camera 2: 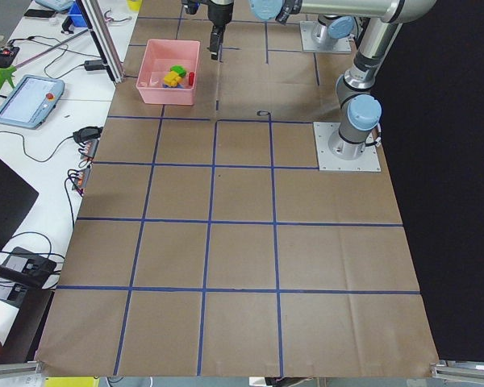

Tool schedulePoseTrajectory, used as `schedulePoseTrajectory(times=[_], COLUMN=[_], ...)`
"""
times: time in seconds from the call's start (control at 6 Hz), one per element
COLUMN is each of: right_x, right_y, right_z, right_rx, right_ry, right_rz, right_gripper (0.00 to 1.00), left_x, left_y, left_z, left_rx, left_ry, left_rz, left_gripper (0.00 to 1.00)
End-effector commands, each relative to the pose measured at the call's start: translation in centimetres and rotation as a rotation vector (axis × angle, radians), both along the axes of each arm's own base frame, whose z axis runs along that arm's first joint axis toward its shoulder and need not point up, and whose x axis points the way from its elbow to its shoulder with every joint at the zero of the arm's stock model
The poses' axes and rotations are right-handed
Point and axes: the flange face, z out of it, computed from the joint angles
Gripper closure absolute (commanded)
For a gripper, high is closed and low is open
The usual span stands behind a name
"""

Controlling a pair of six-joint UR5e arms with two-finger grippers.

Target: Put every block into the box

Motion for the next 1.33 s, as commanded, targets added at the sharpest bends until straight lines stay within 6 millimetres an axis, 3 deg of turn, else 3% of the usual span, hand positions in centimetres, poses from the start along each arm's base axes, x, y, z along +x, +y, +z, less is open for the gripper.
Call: schedulePoseTrajectory(times=[0.0,0.33,0.5,0.83,1.17], right_x=[-2.0,-3.5,-3.8,-3.7,-3.8], right_y=[6.8,14.7,16.4,16.9,17.0], right_z=[5.5,6.3,4.6,2.1,1.7], right_rx=[0.101,0.102,0.081,0.047,0.055], right_ry=[0.063,0.095,0.093,0.090,0.096], right_rz=[0.071,0.102,0.093,0.094,0.095], right_gripper=[0.00,0.00,0.00,0.00,0.00], left_x=[0.0,0.0,0.0,0.0,0.0], left_y=[0.0,0.0,0.1,0.0,0.1], left_z=[0.0,0.1,0.1,0.1,0.0], left_rx=[-0.003,-0.004,-0.003,-0.004,-0.003], left_ry=[0.000,0.000,0.000,0.001,0.001], left_rz=[0.013,0.047,0.047,0.047,0.047], left_gripper=[0.00,0.00,0.00,0.00,0.00])
